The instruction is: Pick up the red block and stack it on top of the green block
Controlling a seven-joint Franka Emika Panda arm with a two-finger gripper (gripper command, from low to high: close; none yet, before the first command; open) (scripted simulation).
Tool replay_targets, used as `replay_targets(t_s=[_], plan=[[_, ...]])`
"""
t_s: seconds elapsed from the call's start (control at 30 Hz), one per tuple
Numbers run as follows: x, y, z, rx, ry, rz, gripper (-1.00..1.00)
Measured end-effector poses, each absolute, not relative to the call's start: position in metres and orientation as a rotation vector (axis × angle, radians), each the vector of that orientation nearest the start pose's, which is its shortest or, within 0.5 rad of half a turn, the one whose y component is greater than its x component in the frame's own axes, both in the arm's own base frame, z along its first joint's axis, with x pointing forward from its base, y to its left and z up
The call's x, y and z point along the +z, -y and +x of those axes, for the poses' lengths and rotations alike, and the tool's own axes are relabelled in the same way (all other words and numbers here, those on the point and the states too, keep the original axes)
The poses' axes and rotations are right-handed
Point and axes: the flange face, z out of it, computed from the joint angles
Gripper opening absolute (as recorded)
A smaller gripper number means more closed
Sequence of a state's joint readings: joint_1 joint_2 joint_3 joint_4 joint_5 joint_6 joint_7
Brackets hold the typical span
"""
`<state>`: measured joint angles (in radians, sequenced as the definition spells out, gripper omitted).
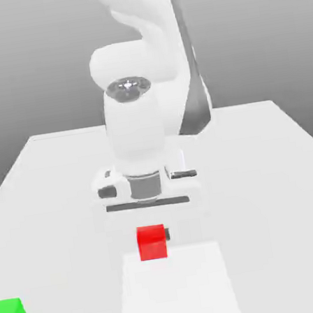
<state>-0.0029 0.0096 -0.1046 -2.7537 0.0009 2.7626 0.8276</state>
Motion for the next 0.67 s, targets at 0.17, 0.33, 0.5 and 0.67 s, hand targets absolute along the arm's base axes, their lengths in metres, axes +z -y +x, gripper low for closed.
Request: replay_targets(t_s=[0.17, 0.33, 0.5, 0.67], plan=[[0.227, 0.154, 0.420, 0.001, -1.947, -2.468, -1.00], [0.240, 0.246, 0.437, 0.001, -2.316, -2.122, -1.00], [0.213, 0.304, 0.436, 0.000, -2.502, -1.898, -1.00], [0.188, 0.306, 0.435, -0.001, -2.508, -1.890, 1.00]])
